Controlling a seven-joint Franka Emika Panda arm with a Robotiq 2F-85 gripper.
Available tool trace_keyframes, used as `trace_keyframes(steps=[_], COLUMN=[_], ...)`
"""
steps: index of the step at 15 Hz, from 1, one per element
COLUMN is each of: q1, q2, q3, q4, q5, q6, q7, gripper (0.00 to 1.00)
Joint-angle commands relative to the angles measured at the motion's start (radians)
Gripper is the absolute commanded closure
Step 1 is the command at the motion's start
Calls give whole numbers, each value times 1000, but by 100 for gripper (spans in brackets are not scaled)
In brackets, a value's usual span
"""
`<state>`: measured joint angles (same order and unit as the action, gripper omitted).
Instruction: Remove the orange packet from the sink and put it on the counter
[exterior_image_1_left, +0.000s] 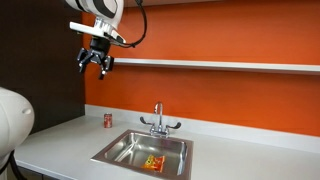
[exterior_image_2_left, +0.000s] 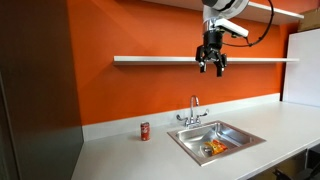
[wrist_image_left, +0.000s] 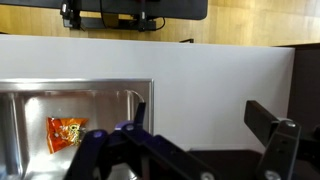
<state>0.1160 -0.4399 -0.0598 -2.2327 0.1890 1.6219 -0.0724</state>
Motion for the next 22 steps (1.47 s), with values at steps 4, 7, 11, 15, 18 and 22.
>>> trace_keyframes(steps=[4,7,11,15,18,22], q1=[-82,-100,-130,-151,-162,-185], q2=[49,83,149,254,356,509], q3=[16,7,-15,-48,-65,-76], q4=[-74,-110,-160,-171,-155,-118], q5=[-93,-131,-148,-129,-120,-113], q6=[227,308,420,535,613,709], q7=[-11,-9,-9,-32,-47,-59], gripper=[0,0,0,0,0,0])
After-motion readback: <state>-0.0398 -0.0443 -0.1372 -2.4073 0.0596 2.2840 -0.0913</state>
